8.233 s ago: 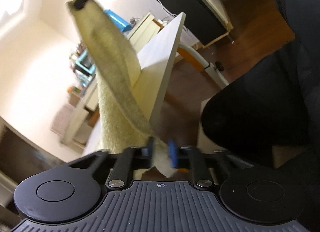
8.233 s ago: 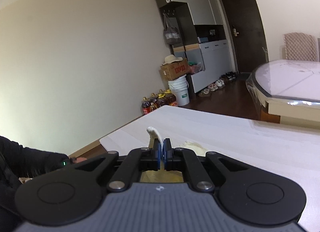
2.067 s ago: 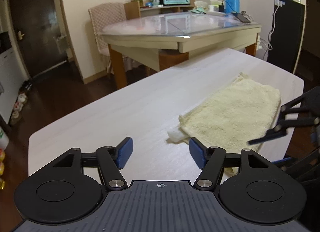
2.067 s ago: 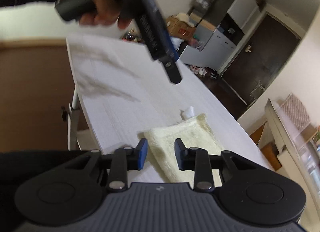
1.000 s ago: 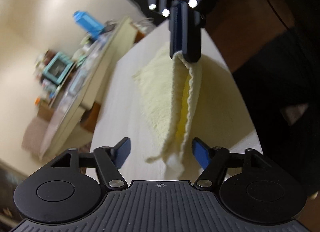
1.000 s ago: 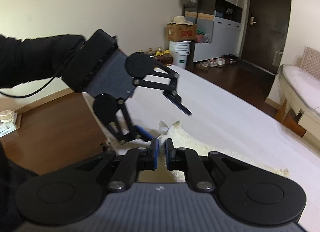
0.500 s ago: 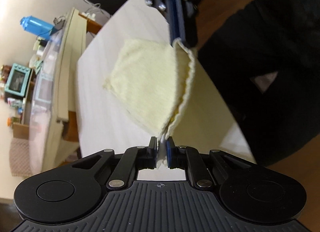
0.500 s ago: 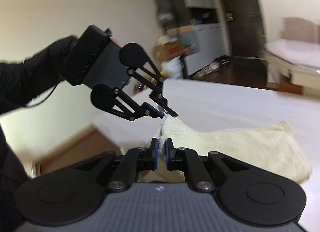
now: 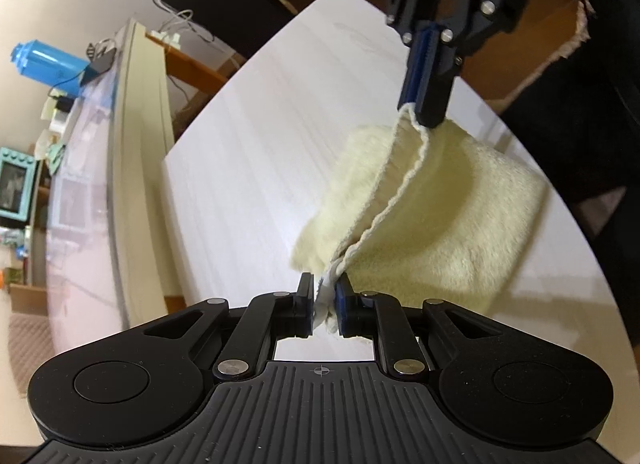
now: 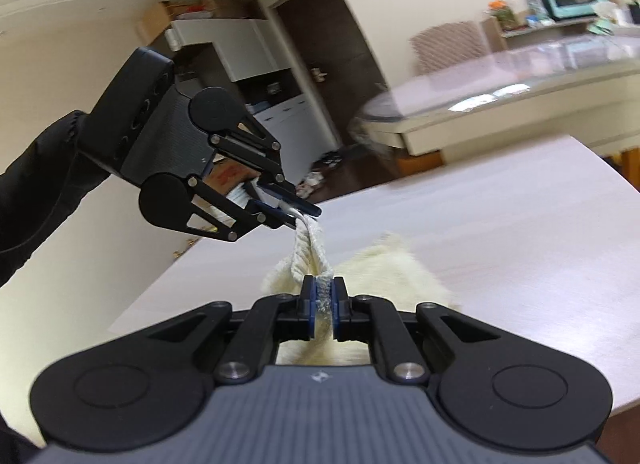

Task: Fold towel

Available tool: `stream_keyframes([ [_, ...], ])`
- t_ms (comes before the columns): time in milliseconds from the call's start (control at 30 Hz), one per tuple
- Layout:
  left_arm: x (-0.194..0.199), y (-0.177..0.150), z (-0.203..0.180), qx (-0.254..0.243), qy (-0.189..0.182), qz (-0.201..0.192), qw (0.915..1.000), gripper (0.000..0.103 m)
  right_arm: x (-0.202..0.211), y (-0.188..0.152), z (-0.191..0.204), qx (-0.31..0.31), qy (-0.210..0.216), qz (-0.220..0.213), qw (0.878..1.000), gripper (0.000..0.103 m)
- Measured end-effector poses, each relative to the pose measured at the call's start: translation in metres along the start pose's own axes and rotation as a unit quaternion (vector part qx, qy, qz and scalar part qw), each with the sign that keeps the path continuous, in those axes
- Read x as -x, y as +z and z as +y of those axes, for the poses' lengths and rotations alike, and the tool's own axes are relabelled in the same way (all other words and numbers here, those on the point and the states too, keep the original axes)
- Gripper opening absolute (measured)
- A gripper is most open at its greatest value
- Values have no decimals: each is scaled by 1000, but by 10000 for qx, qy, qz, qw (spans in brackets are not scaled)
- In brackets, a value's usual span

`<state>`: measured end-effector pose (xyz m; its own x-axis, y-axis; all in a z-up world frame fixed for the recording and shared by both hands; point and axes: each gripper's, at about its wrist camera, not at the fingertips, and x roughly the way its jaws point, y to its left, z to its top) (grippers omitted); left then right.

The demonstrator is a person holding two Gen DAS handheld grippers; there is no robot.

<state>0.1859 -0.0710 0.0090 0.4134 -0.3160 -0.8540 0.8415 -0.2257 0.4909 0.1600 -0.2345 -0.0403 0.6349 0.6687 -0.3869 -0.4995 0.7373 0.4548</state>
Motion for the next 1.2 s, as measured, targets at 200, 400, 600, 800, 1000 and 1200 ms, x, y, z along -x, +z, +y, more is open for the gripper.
stream_keyframes([
  [200, -26, 4, 15, 171, -234, -6, 9996, 16, -3, -2, -25, -237, -184, 20, 9995, 8],
  [400, -45, 3, 29, 415, -355, 81, 9985, 18, 6, -10, -27, -236, -327, -59, 9992, 8],
  [600, -56, 0, 35, 591, -332, 146, 9976, 20, 1, -11, -36, -139, -500, -67, 9986, 8],
  [800, -53, -9, 40, 986, -242, 67, 9948, 25, -3, -12, -42, -42, -817, 29, 9966, 21],
  [1000, -49, -17, 47, 1533, -105, -1, 9881, 39, -14, -11, -35, 455, -1091, 140, 9929, 28],
  [1200, -49, -15, 50, 1840, -27, 21, 9829, 44, -19, -17, -24, 925, -1245, 243, 9876, 32],
])
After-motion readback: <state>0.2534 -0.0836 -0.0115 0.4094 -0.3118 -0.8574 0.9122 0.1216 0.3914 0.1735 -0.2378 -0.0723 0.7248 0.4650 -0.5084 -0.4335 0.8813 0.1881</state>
